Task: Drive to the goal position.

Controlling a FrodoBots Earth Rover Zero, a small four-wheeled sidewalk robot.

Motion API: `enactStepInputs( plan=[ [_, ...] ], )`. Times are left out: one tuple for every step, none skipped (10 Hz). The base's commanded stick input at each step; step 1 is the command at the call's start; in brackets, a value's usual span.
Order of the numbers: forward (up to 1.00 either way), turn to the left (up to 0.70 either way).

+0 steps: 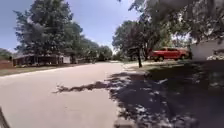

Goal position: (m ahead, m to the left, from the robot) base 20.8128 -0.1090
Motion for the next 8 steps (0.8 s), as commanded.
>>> enactStepInputs(
  plan=[
    [0.70, 0.00],
    [0.70, 0.00],
    [0.70, 0.00],
    [0.70, 0.00],
    [0.70, 0.00],
    [0.70, 0.00],
    [0.70, 0.00],
    [0.70, 0.00]
  ],
)
